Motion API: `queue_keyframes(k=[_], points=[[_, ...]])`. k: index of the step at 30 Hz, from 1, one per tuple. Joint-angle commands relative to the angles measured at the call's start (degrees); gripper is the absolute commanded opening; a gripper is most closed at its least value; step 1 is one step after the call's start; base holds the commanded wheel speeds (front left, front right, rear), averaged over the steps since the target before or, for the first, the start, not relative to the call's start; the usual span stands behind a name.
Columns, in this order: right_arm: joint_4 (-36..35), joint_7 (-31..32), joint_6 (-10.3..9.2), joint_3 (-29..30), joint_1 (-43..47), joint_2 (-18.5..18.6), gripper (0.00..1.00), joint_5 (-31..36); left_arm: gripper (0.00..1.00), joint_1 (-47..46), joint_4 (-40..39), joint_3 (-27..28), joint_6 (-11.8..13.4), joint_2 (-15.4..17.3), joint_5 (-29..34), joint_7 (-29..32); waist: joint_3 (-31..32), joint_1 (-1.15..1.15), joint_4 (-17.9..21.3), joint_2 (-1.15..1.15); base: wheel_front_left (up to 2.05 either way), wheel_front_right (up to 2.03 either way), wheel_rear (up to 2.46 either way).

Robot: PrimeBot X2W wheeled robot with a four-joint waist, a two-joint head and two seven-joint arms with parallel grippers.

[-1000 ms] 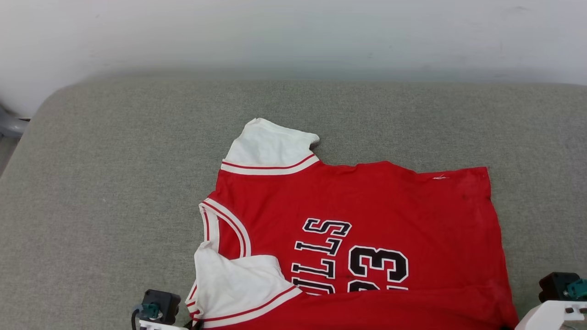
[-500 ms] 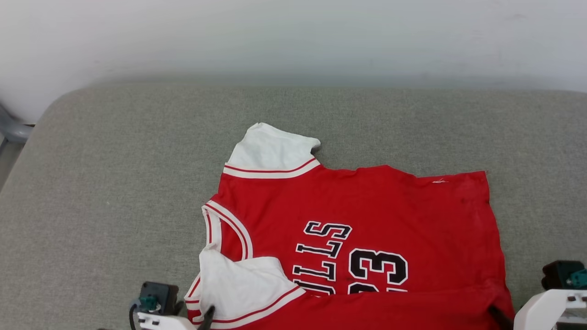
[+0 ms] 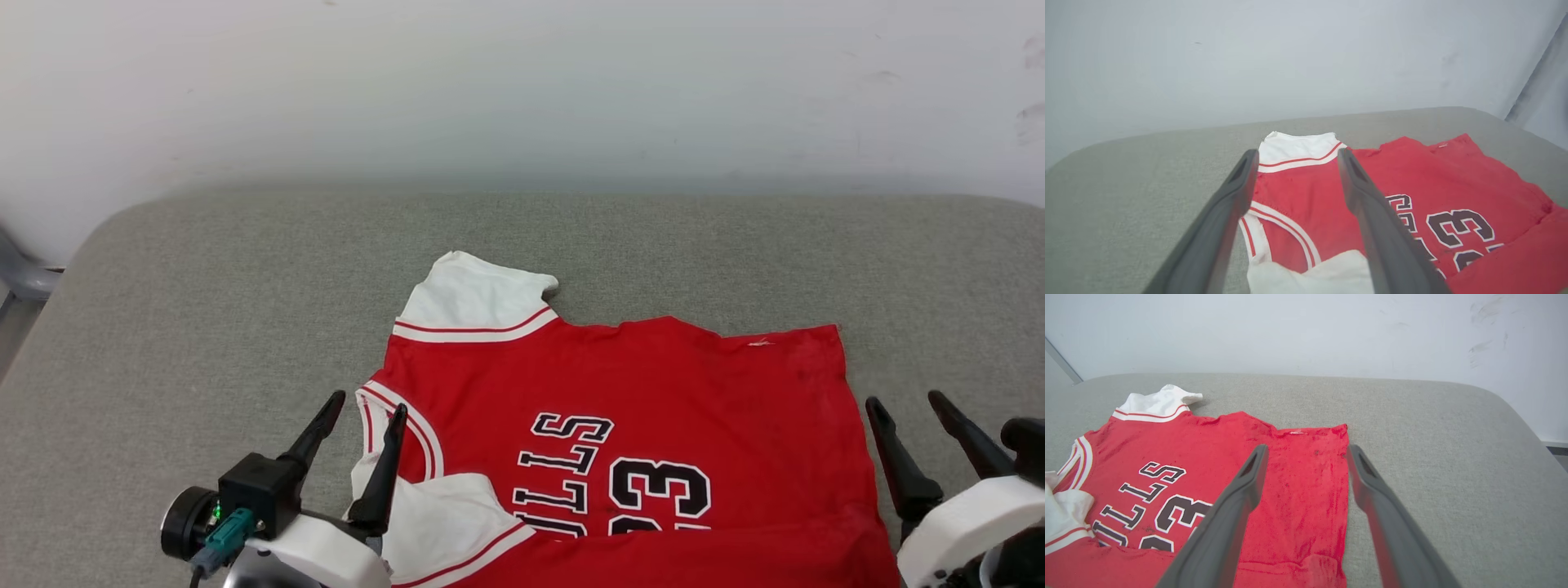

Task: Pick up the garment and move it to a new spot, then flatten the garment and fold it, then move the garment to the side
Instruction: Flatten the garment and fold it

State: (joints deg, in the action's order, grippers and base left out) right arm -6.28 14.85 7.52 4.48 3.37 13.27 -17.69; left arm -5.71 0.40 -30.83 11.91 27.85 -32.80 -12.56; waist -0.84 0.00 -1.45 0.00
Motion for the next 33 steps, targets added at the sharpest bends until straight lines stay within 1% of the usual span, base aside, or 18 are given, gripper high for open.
queue_keyframes(k=[1,5,8,10,13,16,20,22,24,27,29,31,33], points=[[0.18,-2.54,-0.07,-0.27,-1.15,-0.78,1.0,-0.2,1.0,-0.39,0.09,0.32,-0.24,-0.47,0.7,-0.93,-0.02,0.0,0.27,0.0,0.0,0.0,0.0],[1.55,-12.18,-0.08,-2.74,-0.42,-2.29,1.0,0.19,1.0,1.14,0.52,1.92,-1.32,-2.07,3.14,-2.53,-0.3,0.0,0.64,0.0,0.0,0.0,0.0],[2.91,-18.17,-0.06,-3.88,0.12,-3.37,1.0,0.92,1.0,1.96,-0.47,4.81,-2.07,-4.1,5.43,-2.69,-0.73,0.0,0.78,0.0,0.0,0.0,0.0],[4.03,-20.8,-0.06,-4.6,-0.07,-3.98,1.0,1.57,1.0,2.74,-0.84,6.75,-3.09,-5.41,7.16,-2.69,-1.33,0.0,1.09,0.0,0.0,0.0,0.0],[5.39,-22.99,-0.06,-5.04,-1.31,-5.06,1.0,2.08,1.0,2.67,-0.97,9.7,-4.57,-7.36,9.13,-2.66,-2.86,0.0,1.83,0.0,0.0,0.0,0.0],[6.08,-24.24,-0.06,-5.41,-2.97,-6.08,1.0,2.64,1.0,0.64,-0.56,12.19,-6.68,-8.05,10.97,-2.67,-5.44,0.0,2.99,0.0,0.0,0.0,0.0],[6.2,-24.88,-0.06,-6.62,-5.25,-7.09,1.0,3.31,1.0,-3.5,1.55,14.01,-10.03,-6.44,12.97,-2.62,-9.16,0.0,5.12,0.0,0.0,0.0,0.0],[5.94,-25.03,-0.06,-6.72,-6.42,-7.43,1.0,3.48,1.0,-7.09,3.24,13.96,-11.64,-4.82,13.73,-2.12,-11.08,0.0,6.09,0.0,0.0,0.0,0.0],[5.81,-25.08,-0.06,-6.85,-7.34,-7.65,1.0,3.8,1.0,-11.58,5.06,13.51,-13.7,-2.58,14.9,-0.33,-12.92,0.0,7.01,0.0,0.0,0.0,0.0],[5.25,-25.27,-0.06,-7.54,-8.94,-7.91,1.0,3.79,1.0,-19.08,7.89,12.39,-16.54,0.67,15.8,4.72,-15.9,0.0,8.49,0.0,0.0,0.0,0.0],[4.82,-25.34,-0.06,-7.95,-10.02,-8.13,1.0,3.5,1.0,-24.45,9.77,11.19,-17.96,2.45,15.3,8.98,-17.62,0.0,9.3,0.0,0.0,0.0,0.0],[4.45,-25.41,-0.06,-8.09,-10.9,-8.35,1.0,3.17,1.0,-29.76,12.1,9.64,-18.91,4.4,13.93,14.06,-19.25,0.0,10.07,0.0,0.0,0.0,0.0],[3.98,-25.61,-0.06,-8.07,-11.75,-8.78,1.0,2.73,1.0,-34.56,14.03,7.75,-19.24,6.01,11.77,19.38,-20.69,0.0,10.76,0.0,0.0,0.0,0.0]])
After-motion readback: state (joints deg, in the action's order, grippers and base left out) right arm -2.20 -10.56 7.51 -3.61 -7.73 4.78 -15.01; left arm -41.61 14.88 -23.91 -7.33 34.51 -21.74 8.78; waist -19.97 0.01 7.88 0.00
